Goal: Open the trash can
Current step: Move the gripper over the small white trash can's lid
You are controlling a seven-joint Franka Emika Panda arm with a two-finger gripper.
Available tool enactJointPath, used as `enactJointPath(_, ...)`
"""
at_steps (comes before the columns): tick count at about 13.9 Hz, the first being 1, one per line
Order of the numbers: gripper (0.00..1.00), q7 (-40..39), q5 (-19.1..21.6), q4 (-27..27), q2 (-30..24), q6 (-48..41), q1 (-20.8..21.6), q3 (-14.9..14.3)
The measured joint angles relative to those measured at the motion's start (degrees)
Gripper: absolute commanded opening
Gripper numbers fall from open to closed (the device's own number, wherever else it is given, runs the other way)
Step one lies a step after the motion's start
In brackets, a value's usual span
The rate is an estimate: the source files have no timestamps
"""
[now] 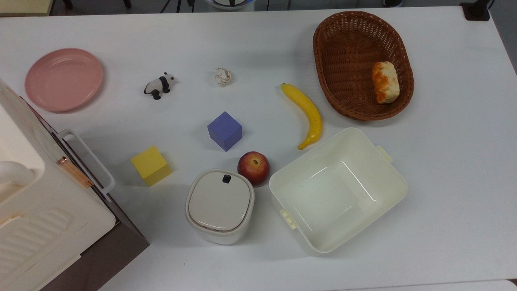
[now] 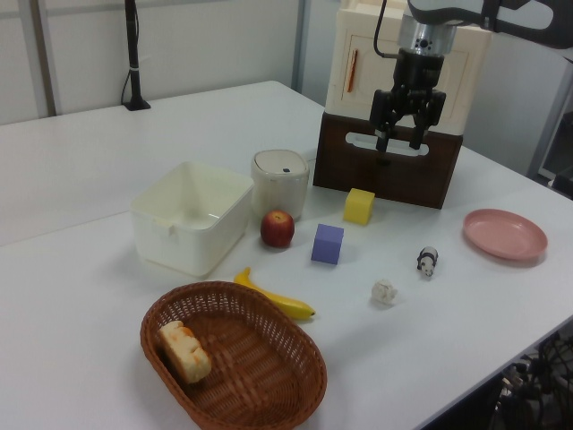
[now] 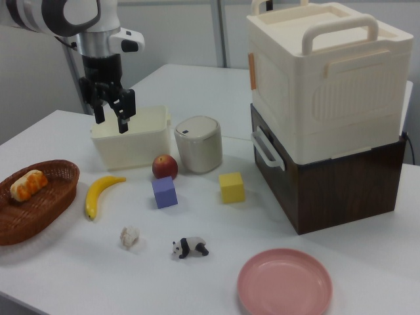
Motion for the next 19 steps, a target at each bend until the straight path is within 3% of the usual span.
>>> enactJointPath(11, 0.0, -1.62, 0.17, 0.05, 0.7, 1.92, -0.01, -0.11)
enactJointPath(15, 0.0, 4.42, 0.44, 0.39, 7.17, 27.89, 0.15, 0.07)
enactJointPath(19, 0.0, 5.55, 0.43, 1.34, 14.79, 44.3, 0.16, 0.12)
